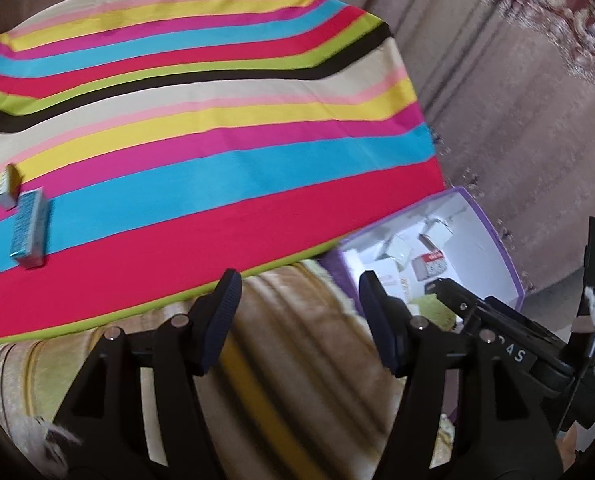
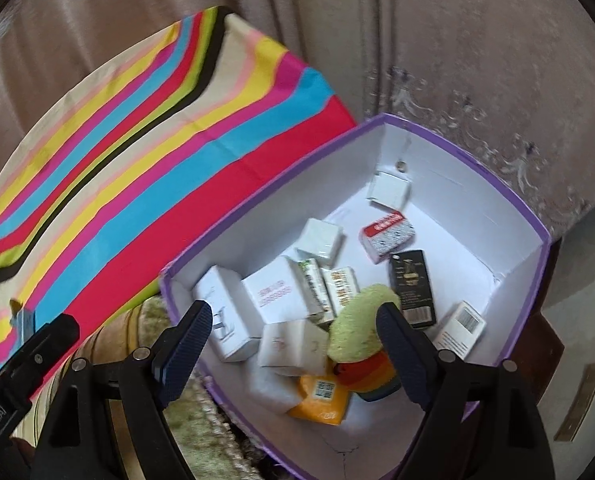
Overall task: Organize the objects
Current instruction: 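Move both grippers back over the cloth toward the remaining boxes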
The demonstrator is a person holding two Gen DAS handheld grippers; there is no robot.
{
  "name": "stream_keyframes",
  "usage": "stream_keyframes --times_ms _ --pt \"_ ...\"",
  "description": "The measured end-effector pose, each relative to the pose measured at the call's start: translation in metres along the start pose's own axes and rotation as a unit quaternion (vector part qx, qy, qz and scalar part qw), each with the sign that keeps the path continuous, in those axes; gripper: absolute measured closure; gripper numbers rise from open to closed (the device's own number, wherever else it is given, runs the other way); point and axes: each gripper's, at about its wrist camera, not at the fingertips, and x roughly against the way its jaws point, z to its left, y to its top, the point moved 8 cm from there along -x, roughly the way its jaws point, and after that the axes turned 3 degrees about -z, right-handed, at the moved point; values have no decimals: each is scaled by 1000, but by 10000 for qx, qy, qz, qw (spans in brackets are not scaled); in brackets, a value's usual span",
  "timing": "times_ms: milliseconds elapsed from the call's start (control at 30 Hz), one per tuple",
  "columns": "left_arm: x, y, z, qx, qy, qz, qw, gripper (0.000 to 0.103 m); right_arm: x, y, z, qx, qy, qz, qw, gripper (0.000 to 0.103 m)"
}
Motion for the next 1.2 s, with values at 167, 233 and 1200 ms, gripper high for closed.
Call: stream_keyframes --times_ms 167,233,1200 --pt "17 -1 37 374 208 -141 9990 38 2 -1 26 439 142 -10 9989 18" --pt "25 -4 55 603 272 -197 9976 38 2 -3 38 623 197 17 9979 18" --pt "78 -12 227 1870 1417 -648 9699 38 -4 -27 178 2453 803 -80 9661 18"
